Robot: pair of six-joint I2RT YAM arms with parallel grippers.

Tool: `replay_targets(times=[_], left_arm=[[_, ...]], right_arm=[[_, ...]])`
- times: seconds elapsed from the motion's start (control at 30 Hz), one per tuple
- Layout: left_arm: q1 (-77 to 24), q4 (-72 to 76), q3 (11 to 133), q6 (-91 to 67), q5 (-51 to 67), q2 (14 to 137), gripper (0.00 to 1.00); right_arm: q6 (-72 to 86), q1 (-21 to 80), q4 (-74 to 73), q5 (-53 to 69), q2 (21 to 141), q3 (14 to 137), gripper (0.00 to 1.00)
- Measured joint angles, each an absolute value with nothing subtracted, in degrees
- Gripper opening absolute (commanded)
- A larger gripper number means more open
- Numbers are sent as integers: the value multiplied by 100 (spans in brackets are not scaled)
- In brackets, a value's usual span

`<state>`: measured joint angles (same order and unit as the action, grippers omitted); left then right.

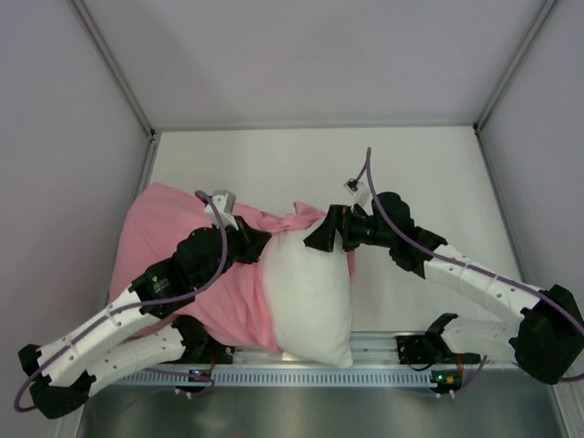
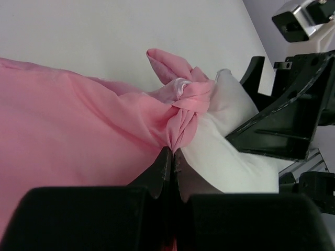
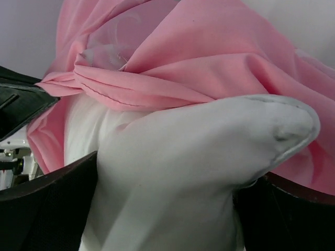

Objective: Remove the pillowcase from the pillow

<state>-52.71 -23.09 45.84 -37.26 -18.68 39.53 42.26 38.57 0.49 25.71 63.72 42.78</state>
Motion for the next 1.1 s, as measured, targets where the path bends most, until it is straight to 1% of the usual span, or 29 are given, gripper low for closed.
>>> replay_targets(times=[0.03,0.07,0.1,0.13,0.17,0.27,0.4,0.53,0.63,0.7,0.77,0.93,1.1], left_arm=[[-5271,-2311,4584,-3734,-1865,3959,0],[-5269,-2311,4584,-3736,-1870,3966,0],[-5266,-2314,4584,-3739,-1879,3979,0],[-5266,-2314,4587,-3741,-1896,4003,0],[-5266,-2320,4598,-3747,-1925,4049,0],[-5266,-2497,4794,-3793,-2152,4344,0],[-5266,-2945,5535,-3815,-2849,5192,0],[-5157,-3710,6768,-3787,-3507,6713,0],[-4880,-4106,7592,-3736,-3435,7841,0],[-4659,-4202,7706,-3750,-3347,8307,0],[-4421,-4145,7452,-3833,-3094,8359,0],[-3577,-3765,6785,-3771,-2047,7682,0],[-3454,-3607,6587,-3734,-1505,7336,0]], right_arm=[[4217,3992,82,2475,6484,4278,84],[4213,4128,89,2375,6591,4278,72],[4209,4263,86,2257,6687,4278,31],[4213,4368,86,2185,6751,4278,6],[4202,4510,82,2102,6807,4278,0],[4200,4803,40,1828,6783,4278,0],[4108,4982,-226,1302,6243,4276,0],[3990,5024,-556,996,5369,4278,0],[3844,5026,-952,635,4871,4348,0],[3736,5026,-1382,222,4595,4453,0],[3603,5030,-1820,-228,4305,4545,0],[3323,5030,-2429,-639,3664,4633,0],[3199,5050,-2919,-1000,3197,4925,0]])
